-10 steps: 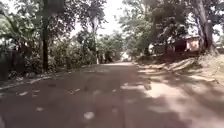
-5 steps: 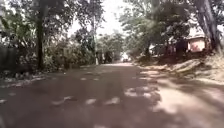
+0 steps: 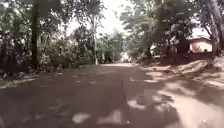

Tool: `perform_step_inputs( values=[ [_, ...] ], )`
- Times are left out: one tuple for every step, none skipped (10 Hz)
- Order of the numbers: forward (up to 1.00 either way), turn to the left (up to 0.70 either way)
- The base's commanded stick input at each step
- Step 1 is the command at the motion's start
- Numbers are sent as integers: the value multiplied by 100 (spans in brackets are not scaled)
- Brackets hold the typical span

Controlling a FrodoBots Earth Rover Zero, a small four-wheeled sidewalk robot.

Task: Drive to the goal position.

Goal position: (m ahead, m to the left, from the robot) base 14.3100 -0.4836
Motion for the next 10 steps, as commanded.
perform_step_inputs(
  values=[
    [100,0],
    [100,0],
    [100,0],
    [100,0],
    [100,0],
    [100,0],
    [100,0],
    [100,0],
    [100,0],
    [100,0]
  ],
)
